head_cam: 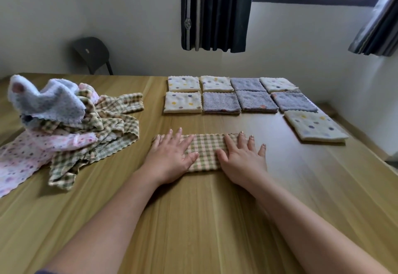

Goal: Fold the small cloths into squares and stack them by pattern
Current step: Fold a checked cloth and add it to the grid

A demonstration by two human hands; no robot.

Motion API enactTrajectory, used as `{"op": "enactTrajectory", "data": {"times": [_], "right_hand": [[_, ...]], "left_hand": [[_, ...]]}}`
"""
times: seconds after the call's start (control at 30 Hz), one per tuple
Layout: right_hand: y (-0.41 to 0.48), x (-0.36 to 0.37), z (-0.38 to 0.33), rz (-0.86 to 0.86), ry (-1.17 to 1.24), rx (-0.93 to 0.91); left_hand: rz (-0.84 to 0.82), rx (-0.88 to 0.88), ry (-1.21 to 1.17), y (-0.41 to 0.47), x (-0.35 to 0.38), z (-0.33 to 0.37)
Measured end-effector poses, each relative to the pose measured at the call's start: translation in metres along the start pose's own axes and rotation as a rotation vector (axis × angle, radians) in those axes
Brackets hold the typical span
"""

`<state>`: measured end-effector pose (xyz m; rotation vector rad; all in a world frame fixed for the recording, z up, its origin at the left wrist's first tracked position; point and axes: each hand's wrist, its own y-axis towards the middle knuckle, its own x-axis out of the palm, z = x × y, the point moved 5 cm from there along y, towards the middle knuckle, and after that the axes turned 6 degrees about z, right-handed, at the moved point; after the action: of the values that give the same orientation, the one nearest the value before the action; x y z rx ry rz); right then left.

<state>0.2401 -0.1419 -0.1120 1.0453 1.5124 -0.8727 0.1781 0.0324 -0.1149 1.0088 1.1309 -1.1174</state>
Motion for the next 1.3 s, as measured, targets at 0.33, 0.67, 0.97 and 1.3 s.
{"op": "enactTrajectory", "data": {"times": [0.33, 0.67, 0.97, 1.3], "right_hand": [[-0.043, -0.018, -0.029, 0.388, 0.101, -0.345], [-0.037, -0.018, -0.012, 0.250, 0.239, -0.351], [-0.028, -0.023, -0.010, 0.281, 0.240, -0.593], [-0.049, -0.026, -0.026, 0.302, 0.575, -0.843]], "left_hand": [[0.330, -0.245, 0.196, -0.036, -0.040, 0.002], [0.251, 0.374, -0.362, -0.063, -0.031, -0.004], [0.348, 0.330, -0.410, -0.056, -0.024, 0.009], [0.376, 0.069, -0.664, -0.056, -0.030, -0.006]]}}
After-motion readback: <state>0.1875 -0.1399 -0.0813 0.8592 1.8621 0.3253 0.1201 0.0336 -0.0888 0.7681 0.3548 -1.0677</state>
